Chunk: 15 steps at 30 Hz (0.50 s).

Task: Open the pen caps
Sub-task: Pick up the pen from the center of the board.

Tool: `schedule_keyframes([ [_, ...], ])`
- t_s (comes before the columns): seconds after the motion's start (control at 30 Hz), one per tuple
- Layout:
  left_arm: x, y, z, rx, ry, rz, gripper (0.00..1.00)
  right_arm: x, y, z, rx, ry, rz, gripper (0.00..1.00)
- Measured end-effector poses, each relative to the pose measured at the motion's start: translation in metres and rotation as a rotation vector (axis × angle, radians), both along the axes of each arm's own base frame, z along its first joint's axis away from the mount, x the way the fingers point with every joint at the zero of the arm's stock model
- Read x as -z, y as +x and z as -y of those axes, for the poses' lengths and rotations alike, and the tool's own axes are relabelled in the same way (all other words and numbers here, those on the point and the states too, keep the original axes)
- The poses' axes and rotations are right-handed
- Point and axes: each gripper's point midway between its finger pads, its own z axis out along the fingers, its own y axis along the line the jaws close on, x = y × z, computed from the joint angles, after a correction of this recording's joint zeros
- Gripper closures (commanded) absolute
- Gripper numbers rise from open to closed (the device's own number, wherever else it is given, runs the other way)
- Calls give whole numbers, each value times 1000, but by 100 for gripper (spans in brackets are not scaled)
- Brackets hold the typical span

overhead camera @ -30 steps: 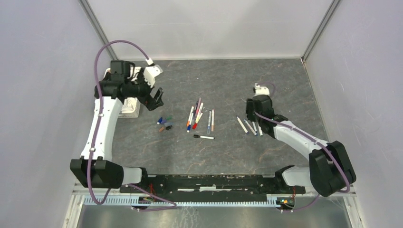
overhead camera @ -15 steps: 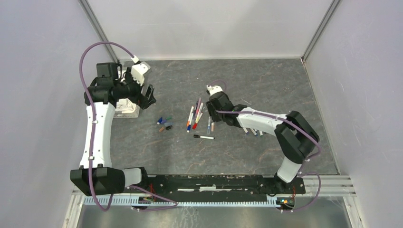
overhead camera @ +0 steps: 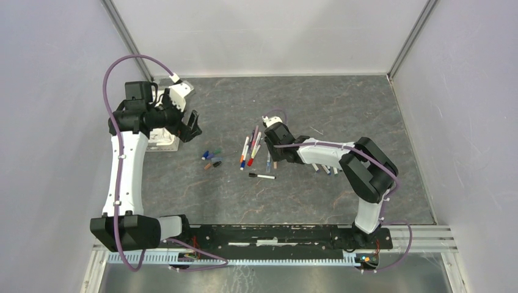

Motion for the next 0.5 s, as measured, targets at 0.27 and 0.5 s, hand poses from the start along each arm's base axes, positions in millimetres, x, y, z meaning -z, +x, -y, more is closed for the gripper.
schedule_keyframes([
  [0.27, 2, -3, 1, 5, -7, -15, 0, 9, 1, 3, 12, -20, -5, 80],
  [0.5, 4, -7, 5, 19, -25, -39, 0, 6, 1, 11, 29, -15, -2, 100],
])
